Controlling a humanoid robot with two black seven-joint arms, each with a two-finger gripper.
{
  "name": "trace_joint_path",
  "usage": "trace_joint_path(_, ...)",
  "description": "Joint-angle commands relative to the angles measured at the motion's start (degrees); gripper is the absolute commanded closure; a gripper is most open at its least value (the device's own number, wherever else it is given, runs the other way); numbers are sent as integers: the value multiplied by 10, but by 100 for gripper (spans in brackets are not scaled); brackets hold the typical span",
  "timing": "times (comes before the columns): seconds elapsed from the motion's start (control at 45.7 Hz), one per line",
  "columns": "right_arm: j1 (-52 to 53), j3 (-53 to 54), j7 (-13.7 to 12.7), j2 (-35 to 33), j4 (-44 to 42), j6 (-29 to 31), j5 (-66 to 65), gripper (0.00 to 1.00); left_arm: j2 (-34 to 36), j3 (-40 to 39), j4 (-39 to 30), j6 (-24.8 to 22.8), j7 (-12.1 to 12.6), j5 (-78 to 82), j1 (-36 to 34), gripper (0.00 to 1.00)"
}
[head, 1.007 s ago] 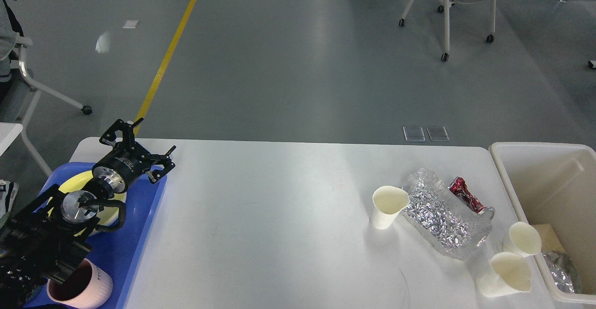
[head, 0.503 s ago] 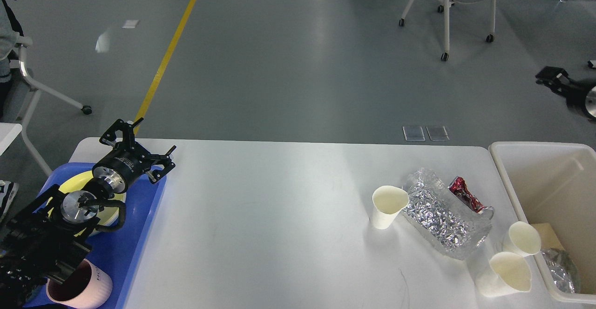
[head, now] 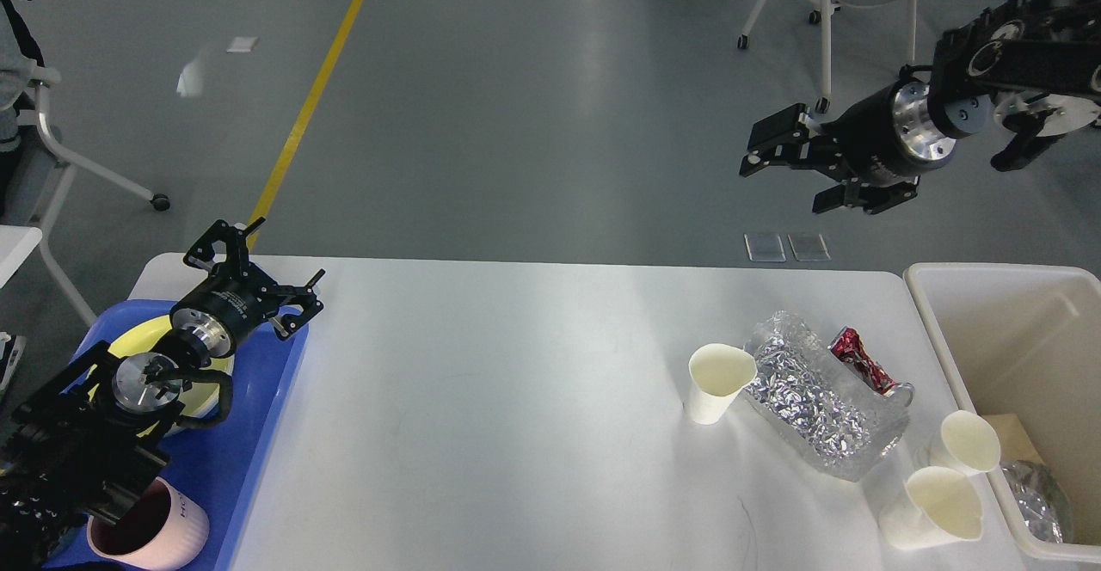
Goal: Tidy desktop
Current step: 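Raise the right gripper out of the bin and swing back, then lower the right gripper to the white paper cup beside the bin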
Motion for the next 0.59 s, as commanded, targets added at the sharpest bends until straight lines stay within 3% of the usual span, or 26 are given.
trace_joint_path(0.0,53,-18,-2,16,142,6,-12,0,0,0,0,0,0,0,0,0)
trace_joint_path(0.088,66,-33,-3,42,180,8,-22,0,0,0,0,0,0,0,0,0)
trace_joint_path(0.306,67,-32,-3,86,180,-8,-22,0,0,0,0,0,0,0,0,0)
trace_joint_path(0.569,61,-43,-3,82,174,-14,-25,0,0,0,0,0,0,0,0,0)
